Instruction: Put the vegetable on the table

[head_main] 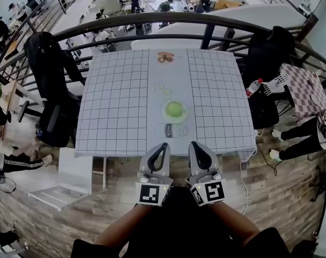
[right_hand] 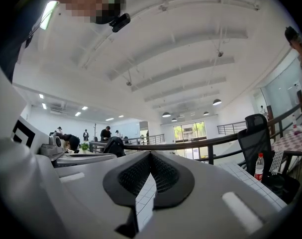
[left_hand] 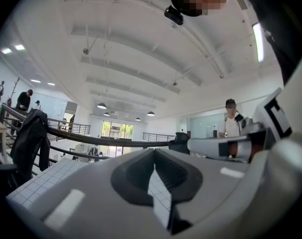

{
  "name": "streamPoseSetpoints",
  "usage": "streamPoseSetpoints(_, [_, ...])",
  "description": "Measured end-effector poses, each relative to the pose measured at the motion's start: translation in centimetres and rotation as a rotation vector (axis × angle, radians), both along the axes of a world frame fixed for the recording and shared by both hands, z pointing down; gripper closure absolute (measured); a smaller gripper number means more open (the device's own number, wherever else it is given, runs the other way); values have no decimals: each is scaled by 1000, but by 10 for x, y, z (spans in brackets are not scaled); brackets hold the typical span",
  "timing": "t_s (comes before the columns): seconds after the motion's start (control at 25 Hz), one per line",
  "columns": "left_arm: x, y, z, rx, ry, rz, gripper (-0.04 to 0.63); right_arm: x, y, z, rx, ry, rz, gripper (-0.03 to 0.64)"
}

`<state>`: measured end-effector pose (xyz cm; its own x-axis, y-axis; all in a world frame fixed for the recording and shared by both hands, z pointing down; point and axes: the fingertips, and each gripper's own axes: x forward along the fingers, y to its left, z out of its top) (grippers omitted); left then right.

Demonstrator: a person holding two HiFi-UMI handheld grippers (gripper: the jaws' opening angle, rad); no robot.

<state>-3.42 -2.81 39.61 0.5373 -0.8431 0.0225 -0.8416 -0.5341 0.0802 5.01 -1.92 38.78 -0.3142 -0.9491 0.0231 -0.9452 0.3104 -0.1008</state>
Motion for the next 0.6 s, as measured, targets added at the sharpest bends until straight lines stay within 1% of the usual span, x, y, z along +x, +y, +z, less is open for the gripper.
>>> streamPoseSetpoints(0.32, [-5, 0, 7, -3, -9, 31, 586, -6, 3, 6, 4, 5, 20, 620])
streamPoseSetpoints(0.6, [-2, 0, 3, 10, -13, 59, 586, 2, 2, 0, 24, 13, 56, 620])
